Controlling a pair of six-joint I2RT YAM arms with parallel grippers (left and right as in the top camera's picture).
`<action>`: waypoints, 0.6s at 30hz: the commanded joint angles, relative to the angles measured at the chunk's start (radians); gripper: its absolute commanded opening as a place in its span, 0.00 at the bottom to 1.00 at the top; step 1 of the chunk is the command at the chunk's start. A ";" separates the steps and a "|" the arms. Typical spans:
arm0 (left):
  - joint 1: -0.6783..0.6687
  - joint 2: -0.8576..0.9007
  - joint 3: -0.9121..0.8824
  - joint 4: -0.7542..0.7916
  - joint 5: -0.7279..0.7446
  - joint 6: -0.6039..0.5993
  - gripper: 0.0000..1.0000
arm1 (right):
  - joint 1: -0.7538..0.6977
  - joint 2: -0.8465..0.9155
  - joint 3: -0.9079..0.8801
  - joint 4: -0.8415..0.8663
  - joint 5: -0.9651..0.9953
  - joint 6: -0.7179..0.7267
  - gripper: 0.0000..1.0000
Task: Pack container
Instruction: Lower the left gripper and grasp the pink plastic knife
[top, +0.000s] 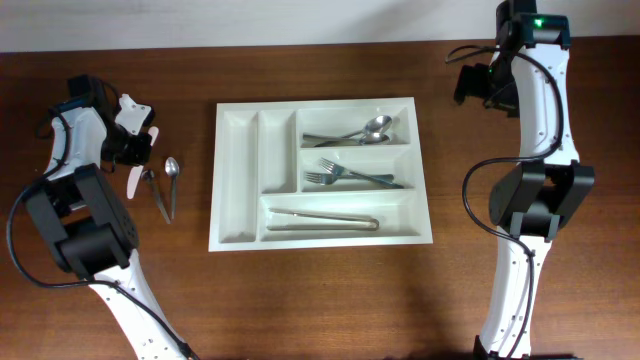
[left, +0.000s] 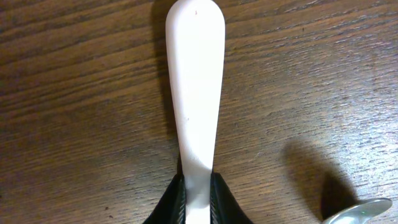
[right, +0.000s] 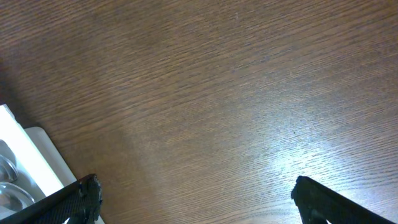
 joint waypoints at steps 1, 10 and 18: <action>-0.006 0.093 -0.052 -0.006 0.005 -0.004 0.02 | 0.009 0.002 -0.004 -0.001 0.012 0.005 0.99; -0.006 0.093 -0.023 -0.018 0.005 -0.016 0.02 | 0.009 0.002 -0.004 0.000 0.012 0.005 0.99; -0.006 0.093 0.111 -0.074 0.005 -0.061 0.02 | 0.009 0.002 -0.004 0.000 0.012 0.005 0.99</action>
